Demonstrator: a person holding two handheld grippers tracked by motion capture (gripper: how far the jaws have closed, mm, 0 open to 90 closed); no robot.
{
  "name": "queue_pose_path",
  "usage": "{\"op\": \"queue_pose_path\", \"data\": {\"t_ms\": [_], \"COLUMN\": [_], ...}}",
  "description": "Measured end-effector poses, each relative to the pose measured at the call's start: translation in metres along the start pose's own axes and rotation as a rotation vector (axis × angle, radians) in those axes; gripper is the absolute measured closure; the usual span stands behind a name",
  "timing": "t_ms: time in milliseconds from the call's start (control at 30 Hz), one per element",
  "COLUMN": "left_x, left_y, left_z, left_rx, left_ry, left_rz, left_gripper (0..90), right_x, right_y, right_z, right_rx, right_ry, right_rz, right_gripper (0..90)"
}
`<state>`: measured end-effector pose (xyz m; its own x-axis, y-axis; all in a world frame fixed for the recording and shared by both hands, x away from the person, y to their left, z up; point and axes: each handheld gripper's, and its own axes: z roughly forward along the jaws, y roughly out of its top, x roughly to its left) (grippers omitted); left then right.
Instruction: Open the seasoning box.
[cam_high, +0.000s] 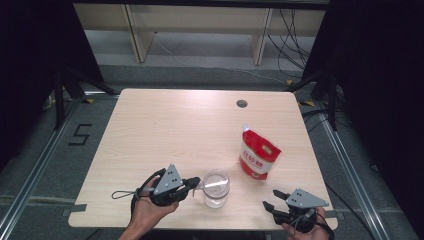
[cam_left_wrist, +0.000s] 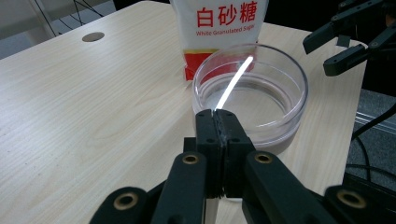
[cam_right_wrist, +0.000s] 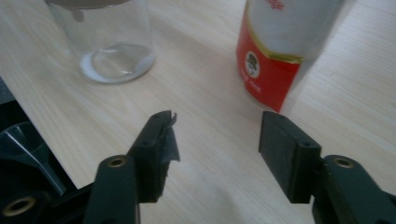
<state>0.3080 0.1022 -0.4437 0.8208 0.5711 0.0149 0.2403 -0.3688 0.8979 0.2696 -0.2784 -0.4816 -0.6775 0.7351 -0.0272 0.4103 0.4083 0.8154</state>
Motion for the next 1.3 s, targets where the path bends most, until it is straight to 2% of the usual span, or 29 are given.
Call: {"op": "queue_pose_path", "data": {"t_ms": [67,100,133,400,467,500,533,600,633,767,833,867,1167,1300], "left_x": [0.0,0.0,0.0,0.001,0.001,0.001,0.001,0.001,0.001,0.001,0.001,0.001,0.002,0.001], "left_y": [0.0,0.0,0.0,-0.001,-0.001,-0.001,-0.001,-0.001,-0.001,-0.001,-0.001,-0.001,-0.002,-0.002], "left_z": [0.0,0.0,0.0,0.0,0.0,0.0,0.0,0.0,0.0,0.0,0.0,0.0,0.0,0.0], "left_rx": [0.0,0.0,0.0,0.004,0.004,0.004,0.005,0.003,0.003,0.002,0.002,0.001,-0.002,-0.003], "left_ry": [0.0,0.0,-0.001,-0.002,-0.004,-0.005,-0.004,-0.005,-0.005,-0.004,-0.004,-0.005,-0.006,-0.005], "left_rz": [0.0,-0.001,-0.002,0.002,0.011,0.011,0.007,0.011,0.011,0.01,0.011,0.01,0.011,0.011], "left_gripper": [88.1,88.1,88.1,88.3,88.3,88.3,88.3,88.3,88.3,88.4,88.4,88.4,88.4,88.4], "right_x": [0.0,0.001,0.003,0.01,0.01,0.012,0.014,0.013,0.016,0.021,0.025,0.03,0.04,0.043], "right_y": [0.001,0.001,0.003,0.009,0.011,0.013,0.015,0.018,0.02,0.027,0.033,0.039,0.052,0.058], "right_z": [0.001,0.002,0.003,0.002,0.001,0.001,0.001,0.003,0.004,0.009,0.013,0.017,0.033,0.04], "right_rx": [-0.004,-0.01,-0.021,-0.053,-0.074,-0.088,-0.105,-0.139,-0.131,-0.144,-0.163,-0.176,-0.163,-0.139], "right_ry": [0.01,0.013,0.024,0.044,0.031,0.055,0.051,0.049,0.06,0.076,0.079,0.095,0.128,0.139], "right_rz": [-0.014,-0.038,-0.039,-0.031,-0.04,-0.033,-0.015,-0.048,-0.033,-0.056,-0.086,-0.114,-0.153,-0.167], "right_gripper": [48.9,51.8,54.4,66.5,68.6,71.4,73.2,75.2,77.1,80.9,84.1,87.0,89.4,89.4]}}
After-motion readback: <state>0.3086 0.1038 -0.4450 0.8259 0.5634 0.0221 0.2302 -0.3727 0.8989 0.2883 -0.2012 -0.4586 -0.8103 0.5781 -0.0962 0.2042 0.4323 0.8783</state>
